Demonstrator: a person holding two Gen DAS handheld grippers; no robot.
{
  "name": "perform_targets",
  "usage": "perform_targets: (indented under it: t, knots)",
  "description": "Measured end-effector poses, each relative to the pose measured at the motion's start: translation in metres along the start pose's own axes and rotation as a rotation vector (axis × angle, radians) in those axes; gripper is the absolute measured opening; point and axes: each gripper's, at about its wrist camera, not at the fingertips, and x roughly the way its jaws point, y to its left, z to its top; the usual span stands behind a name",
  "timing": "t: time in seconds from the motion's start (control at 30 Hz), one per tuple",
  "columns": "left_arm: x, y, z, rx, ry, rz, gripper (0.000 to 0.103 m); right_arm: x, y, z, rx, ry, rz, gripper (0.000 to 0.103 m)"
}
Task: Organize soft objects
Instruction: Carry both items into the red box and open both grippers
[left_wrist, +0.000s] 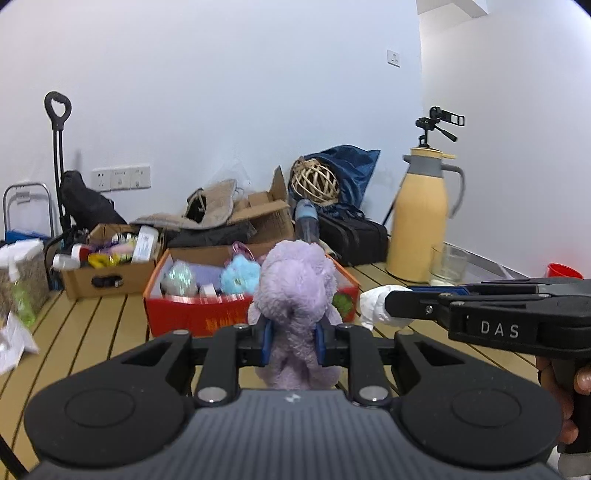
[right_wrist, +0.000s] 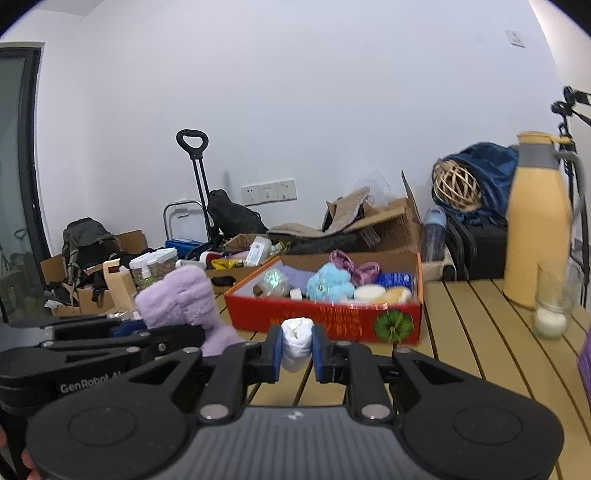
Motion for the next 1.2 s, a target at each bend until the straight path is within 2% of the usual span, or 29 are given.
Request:
perform_targets:
  t: [0.27,0.4,0.53,0.57,0.63,0.7,0.77,0.9,1.0,1.1,1.2]
  knots:
    - [0.103,0.042,0.049,0.012,0.002,0.000,0.022,0.113,-0.028,0.050,0.011,0.016,0.018,0.017]
    - [0.167,0.057,0.060,0.009,0.057,-0.027,0.022,0.177,-0.048,0.067,0.013,0.050,0.006,0.017]
    - [0.226,0.066,0.050,-0.010,0.133,-0.029,0.024,0.232,-0.076,0.073,0.060,0.102,-0.003,0.017]
    - [0.238,0.069,0.045,-0.030,0.155,-0.034,0.028,0.245,-0.084,0.073,0.084,0.121,0.008,0.018]
    - [0.252,0.071,0.035,-0.040,0.168,-0.041,0.057,0.271,-0.098,0.071,0.140,0.155,0.012,0.024]
    - [0.258,0.072,0.027,-0.018,0.162,-0.019,0.062,0.293,-0.107,0.066,0.170,0.205,-0.006,0.042]
    - [0.262,0.073,0.024,-0.019,0.171,-0.013,0.065,0.302,-0.112,0.061,0.187,0.203,-0.002,0.047]
    - [0.260,0.079,0.027,-0.016,0.164,-0.012,0.074,0.301,-0.118,0.057,0.217,0.187,0.001,0.050]
    - [0.253,0.078,0.033,-0.016,0.153,0.008,0.076,0.293,-0.120,0.062,0.213,0.173,-0.008,0.052]
    - [0.235,0.074,0.044,-0.003,0.110,0.012,0.085,0.276,-0.121,0.072,0.204,0.148,-0.024,0.054]
    - [0.214,0.069,0.060,0.007,0.081,0.027,0.085,0.257,-0.122,0.084,0.194,0.128,-0.039,0.055]
